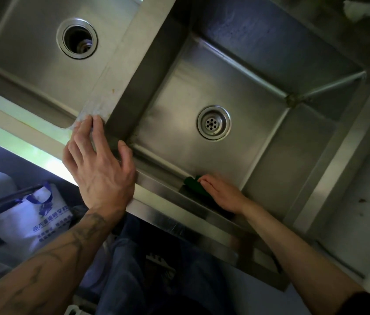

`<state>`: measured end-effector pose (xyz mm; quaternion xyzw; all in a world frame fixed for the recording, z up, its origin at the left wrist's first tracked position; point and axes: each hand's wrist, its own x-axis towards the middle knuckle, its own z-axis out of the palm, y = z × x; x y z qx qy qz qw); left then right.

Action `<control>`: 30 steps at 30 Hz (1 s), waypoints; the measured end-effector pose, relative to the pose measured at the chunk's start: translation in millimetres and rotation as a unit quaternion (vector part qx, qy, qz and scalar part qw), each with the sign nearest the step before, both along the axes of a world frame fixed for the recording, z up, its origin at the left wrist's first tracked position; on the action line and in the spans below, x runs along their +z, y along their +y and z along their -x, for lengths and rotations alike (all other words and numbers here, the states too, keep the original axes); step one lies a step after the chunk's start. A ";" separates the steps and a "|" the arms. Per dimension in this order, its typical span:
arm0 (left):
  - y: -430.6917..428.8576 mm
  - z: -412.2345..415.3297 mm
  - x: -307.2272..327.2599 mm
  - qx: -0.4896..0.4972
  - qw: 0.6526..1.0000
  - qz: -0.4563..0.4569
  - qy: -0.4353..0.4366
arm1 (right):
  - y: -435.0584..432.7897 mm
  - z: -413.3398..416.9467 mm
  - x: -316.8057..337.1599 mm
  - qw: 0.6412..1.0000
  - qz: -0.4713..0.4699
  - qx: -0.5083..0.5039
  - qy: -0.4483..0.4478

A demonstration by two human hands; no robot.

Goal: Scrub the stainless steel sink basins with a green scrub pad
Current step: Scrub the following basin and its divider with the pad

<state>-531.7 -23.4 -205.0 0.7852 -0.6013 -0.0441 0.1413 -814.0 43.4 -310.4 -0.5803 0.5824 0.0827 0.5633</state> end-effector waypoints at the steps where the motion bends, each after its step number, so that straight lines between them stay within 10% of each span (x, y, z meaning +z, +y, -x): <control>1: 0.3 0.1 0.1 0.000 1.000 0.000 -0.001 | -4.1 -0.6 -8.7 0.999 -0.027 0.012 0.031; 30: -0.3 -1.5 3.5 -0.011 0.999 -0.029 0.011 | 10.7 -5.2 66.8 0.987 -0.057 -0.082 0.124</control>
